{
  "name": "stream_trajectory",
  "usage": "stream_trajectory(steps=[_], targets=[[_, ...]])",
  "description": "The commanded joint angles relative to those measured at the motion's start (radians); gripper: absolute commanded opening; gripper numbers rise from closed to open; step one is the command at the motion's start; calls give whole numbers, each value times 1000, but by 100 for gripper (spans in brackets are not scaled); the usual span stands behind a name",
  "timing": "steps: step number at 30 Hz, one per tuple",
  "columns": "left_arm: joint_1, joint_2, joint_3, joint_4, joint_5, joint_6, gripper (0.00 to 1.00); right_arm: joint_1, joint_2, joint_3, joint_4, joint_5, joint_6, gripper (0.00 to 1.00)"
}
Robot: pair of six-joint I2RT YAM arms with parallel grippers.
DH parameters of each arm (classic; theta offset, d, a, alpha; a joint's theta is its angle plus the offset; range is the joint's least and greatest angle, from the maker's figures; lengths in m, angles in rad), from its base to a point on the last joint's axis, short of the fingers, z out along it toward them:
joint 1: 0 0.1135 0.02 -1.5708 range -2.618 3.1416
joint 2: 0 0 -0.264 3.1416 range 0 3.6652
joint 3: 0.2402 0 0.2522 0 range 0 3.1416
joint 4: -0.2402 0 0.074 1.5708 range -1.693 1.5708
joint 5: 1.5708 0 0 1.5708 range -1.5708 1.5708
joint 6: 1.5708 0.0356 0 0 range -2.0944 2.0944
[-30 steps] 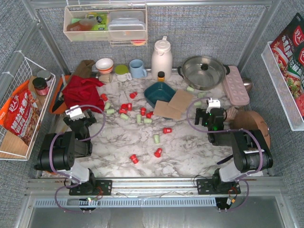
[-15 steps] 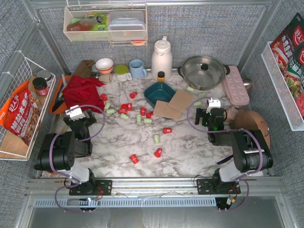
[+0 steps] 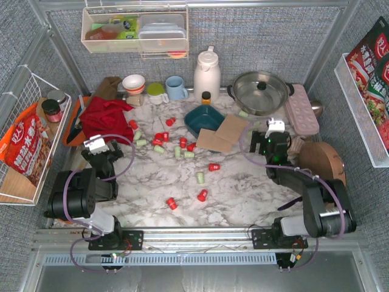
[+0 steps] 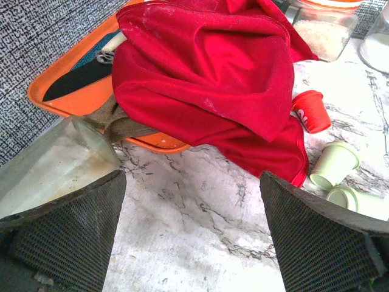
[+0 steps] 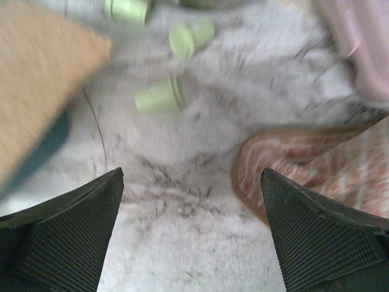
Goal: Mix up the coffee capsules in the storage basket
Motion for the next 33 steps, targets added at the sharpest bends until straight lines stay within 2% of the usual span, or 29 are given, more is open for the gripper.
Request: stream_trajectory(steps=[1, 5, 8, 12, 16, 19, 22, 28, 33], targets=[[0, -9, 7, 14, 39, 16, 99, 11, -95, 120, -323, 170, 112, 99], [-2, -116, 32, -121, 86, 36, 99, 18, -153, 156, -434, 237, 168, 99], [-3, -262, 98, -337, 97, 18, 99, 19, -185, 182, -486, 241, 204, 99], [-2, -409, 290, -716, 54, -98, 99, 25, -201, 206, -519, 226, 228, 99], [-1, -465, 495, -1031, -53, -288, 99, 34, -215, 212, -527, 195, 248, 99], [-2, -492, 615, -1185, -26, -301, 99, 44, -227, 219, -540, 164, 273, 99], [0, -539, 629, -1187, 12, -259, 99, 63, -229, 222, -530, 122, 296, 99], [-2, -633, 502, -991, 93, -352, 99, 101, -163, 250, -470, 39, 385, 99], [-2, -644, 483, -987, 211, -359, 99, 118, -68, 289, -406, 4, 470, 99]])
